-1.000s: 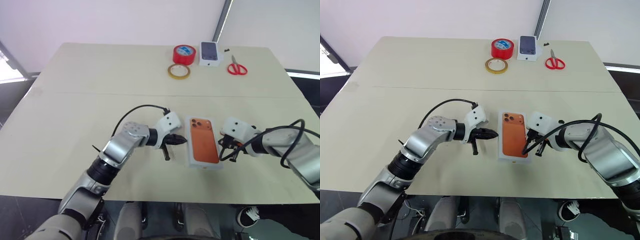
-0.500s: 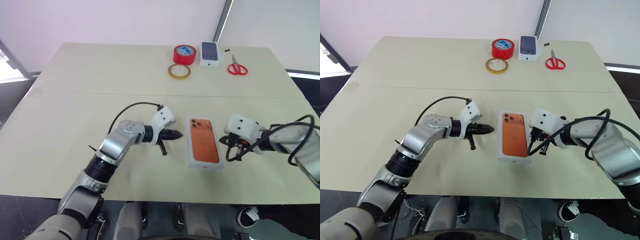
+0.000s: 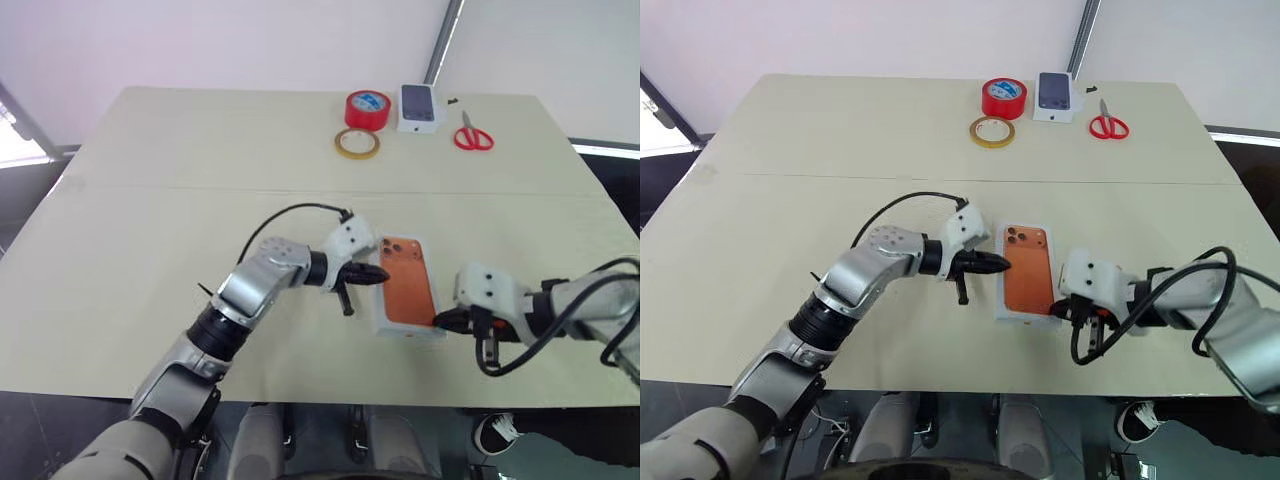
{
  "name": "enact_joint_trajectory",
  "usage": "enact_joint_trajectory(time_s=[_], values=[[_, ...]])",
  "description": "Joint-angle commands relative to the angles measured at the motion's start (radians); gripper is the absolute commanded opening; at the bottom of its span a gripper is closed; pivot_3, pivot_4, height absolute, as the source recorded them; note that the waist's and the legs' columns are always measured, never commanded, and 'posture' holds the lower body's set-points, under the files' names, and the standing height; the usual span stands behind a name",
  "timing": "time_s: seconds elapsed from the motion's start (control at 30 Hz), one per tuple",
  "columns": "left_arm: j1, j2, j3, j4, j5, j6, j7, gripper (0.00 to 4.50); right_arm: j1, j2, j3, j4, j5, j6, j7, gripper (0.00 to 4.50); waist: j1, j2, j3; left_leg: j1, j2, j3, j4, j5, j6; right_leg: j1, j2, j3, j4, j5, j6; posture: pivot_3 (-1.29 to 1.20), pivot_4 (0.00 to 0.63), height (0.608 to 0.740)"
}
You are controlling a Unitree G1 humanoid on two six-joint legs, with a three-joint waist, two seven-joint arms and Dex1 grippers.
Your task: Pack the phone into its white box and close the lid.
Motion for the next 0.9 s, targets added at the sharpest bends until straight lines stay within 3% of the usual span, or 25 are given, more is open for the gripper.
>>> enact_joint_trajectory(time_s=[0.03, 0.23, 0.37, 0.47, 0.57, 0.77, 0.9], values=[[0.007, 0.002, -0.039, 0.01, 0.03, -0.021, -0.013, 0.02, 0.007, -0.006, 0.012, -0.028, -0.026, -0.007, -0.024, 0.06, 0.0, 0.0, 0.0, 0.0, 0.0, 0.0, 0.0, 0.0, 0.0, 0.0, 0.0, 0.0, 0.0, 0.0, 0.0, 0.0, 0.15, 0.74], [0.019, 0.002, -0.025, 0.015, 0.037, -0.007, 0.0, 0.02, 0.0, -0.001, 0.018, -0.008, -0.043, -0.017, -0.04, 0.06, 0.0, -0.001, 0.0, 0.01, 0.001, 0.0, -0.001, -0.001, 0.001, 0.009, 0.0, 0.0, -0.002, -0.001, 0.0, 0.0, 0.15, 0.74], [0.021, -0.008, 0.052, 0.001, 0.011, -0.038, 0.036, 0.02, -0.052, 0.047, -0.02, 0.031, -0.029, -0.041, -0.069, 0.06, -0.002, -0.001, 0.0, 0.011, 0.001, 0.0, -0.001, -0.001, 0.001, 0.01, -0.001, 0.0, -0.002, -0.001, 0.001, 0.0, 0.15, 0.74], [0.012, -0.002, 0.208, -0.035, -0.05, -0.031, 0.097, 0.02, -0.16, 0.145, -0.076, 0.117, 0.006, -0.06, -0.12, 0.06, -0.006, -0.001, 0.0, 0.01, 0.002, 0.0, -0.002, -0.001, 0.001, 0.008, 0.0, 0.0, -0.001, -0.001, 0.0, 0.0, 0.15, 0.74], [0.056, 0.113, 0.378, -0.112, -0.072, -0.024, 0.14, 0.02, -0.264, 0.222, -0.09, 0.257, -0.016, -0.093, -0.18, 0.06, -0.012, -0.002, 0.001, 0.01, 0.002, 0.0, -0.002, -0.001, 0.001, 0.008, 0.0, 0.0, 0.0, -0.001, 0.001, 0.0, 0.15, 0.74], [0.191, 0.252, 0.572, -0.188, -0.105, -0.006, 0.2, 0.02, -0.37, 0.295, -0.105, 0.486, -0.032, -0.187, -0.203, 0.06, 0.0, -0.001, 0.0, 0.01, 0.001, 0.001, -0.003, -0.001, 0.001, 0.008, -0.001, 0.0, 0.0, -0.001, 0.001, 0.0, 0.15, 0.74], [0.328, 0.292, 0.713, -0.264, -0.166, 0.015, 0.226, 0.02, -0.41, 0.32, -0.106, 0.593, -0.032, -0.243, -0.176, 0.06, -0.002, -0.002, 0.001, 0.01, 0.001, 0.003, -0.002, -0.001, 0.001, 0.008, -0.002, 0.0, -0.001, -0.001, 0.001, 0.0, 0.15, 0.74]])
